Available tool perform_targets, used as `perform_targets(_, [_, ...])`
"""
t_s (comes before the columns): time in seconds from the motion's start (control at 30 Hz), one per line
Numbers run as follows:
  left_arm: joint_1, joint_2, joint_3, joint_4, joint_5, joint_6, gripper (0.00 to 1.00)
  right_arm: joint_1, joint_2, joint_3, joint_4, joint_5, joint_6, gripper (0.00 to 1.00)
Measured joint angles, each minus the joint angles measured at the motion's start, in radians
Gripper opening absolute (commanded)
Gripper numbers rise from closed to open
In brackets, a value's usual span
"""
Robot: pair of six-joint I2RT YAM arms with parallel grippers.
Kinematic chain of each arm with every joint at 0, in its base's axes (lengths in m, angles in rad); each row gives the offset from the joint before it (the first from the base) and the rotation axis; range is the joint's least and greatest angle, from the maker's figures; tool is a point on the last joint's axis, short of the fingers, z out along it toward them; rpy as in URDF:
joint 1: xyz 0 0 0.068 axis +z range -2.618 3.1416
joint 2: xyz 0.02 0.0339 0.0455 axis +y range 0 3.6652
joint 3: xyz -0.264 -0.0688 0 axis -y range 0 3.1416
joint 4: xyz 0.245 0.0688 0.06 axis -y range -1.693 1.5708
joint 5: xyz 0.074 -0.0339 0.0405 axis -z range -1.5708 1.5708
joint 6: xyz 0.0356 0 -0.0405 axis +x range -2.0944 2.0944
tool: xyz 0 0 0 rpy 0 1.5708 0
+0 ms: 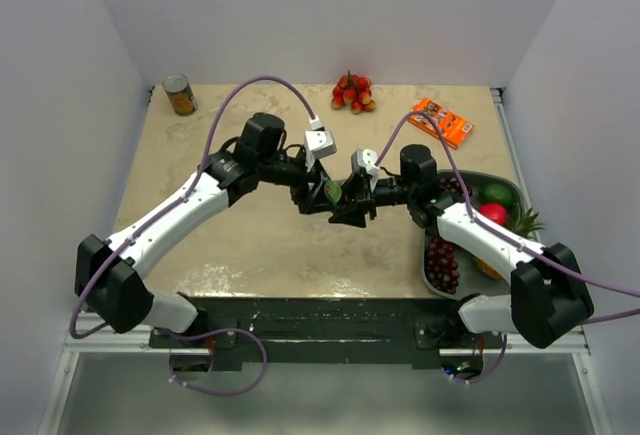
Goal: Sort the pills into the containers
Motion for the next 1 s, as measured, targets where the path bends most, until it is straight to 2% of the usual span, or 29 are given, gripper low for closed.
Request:
perform_targets(0.13, [0.047, -0.031, -0.092, 0.128, 0.014, -0.152, 0.99, 0.004, -0.007, 0.002, 0.024, 0.009, -0.001, 0.00])
perform_targets(0.27, [0.086, -0.171, -0.189, 0.238, -0.024, -0.306, 0.99, 0.005, -0.007, 0.004, 0.027, 0.012, -0.003, 0.00])
perform_targets(0.43, [0.101, -0.339, -0.209, 0.312, -0.146, -0.515, 0.99, 0.005, -0.007, 0.004, 0.027, 0.013, -0.006, 0.00])
perform_targets(0.57, [0.101, -0.368, -0.208, 0.349, -0.168, -0.680, 0.99, 0.005, -0.007, 0.004, 0.026, 0.016, -0.006, 0.00])
perform_targets(0.7, [0.074, -0.322, -0.192, 0.286, -0.248, -0.762, 0.97, 0.005, -0.007, 0.004, 0.027, 0.020, -0.006, 0.00])
perform_targets(0.83, [-0.075, -0.201, -0.066, 0.100, -0.460, -0.777, 0.93, 0.005, -0.007, 0.004, 0.027, 0.027, -0.007, 0.00])
perform_targets(1.0, [-0.117, -0.172, -0.036, 0.020, -0.565, -0.776, 0.79, 0.005, -0.007, 0.004, 0.027, 0.038, -0.010, 0.00])
